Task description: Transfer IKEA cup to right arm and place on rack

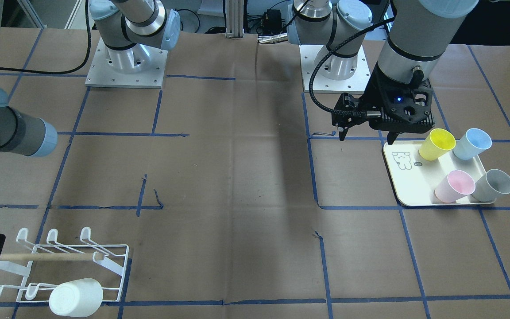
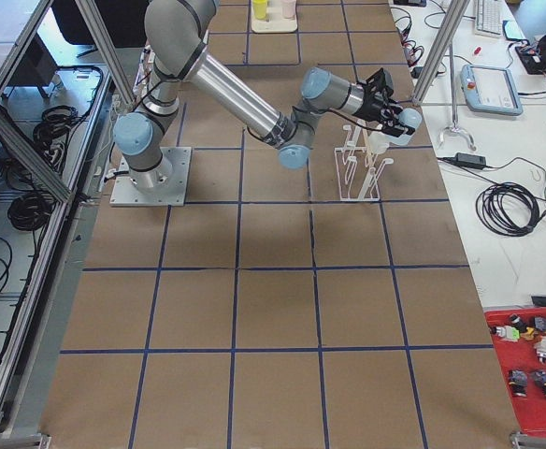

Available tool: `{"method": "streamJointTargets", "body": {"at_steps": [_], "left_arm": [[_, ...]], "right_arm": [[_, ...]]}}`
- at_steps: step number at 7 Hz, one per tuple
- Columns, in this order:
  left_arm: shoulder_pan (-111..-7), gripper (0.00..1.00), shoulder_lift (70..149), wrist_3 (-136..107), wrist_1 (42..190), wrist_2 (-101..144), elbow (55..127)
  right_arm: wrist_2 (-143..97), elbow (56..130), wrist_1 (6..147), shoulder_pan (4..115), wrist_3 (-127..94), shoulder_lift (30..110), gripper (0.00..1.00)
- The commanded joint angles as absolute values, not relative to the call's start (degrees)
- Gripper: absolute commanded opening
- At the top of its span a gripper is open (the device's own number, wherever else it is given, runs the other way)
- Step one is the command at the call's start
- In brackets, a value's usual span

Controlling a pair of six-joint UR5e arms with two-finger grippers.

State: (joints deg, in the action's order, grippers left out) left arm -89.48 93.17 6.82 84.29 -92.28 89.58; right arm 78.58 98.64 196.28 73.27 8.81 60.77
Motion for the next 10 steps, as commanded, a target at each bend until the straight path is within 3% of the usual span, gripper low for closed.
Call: {"method": "streamJointTargets", "body": {"at_steps": [1, 8, 10], "left_arm": [[-89.48, 0.99, 91.59, 6.33, 84.38, -91.94, 92.28], [-89.03, 0.99, 90.88, 4.84, 84.64, -89.4, 90.88], [-89.03, 0.99, 90.88, 4.83, 84.64, -89.91, 91.05]], "right_arm": [[78.57, 97.11, 200.62, 72.86, 9.49, 56.53, 0.19], [79.01, 103.27, 201.36, 72.6, 9.32, 55.72, 0.21], [79.1, 103.36, 200.83, 72.6, 9.23, 55.81, 1.0]]}}
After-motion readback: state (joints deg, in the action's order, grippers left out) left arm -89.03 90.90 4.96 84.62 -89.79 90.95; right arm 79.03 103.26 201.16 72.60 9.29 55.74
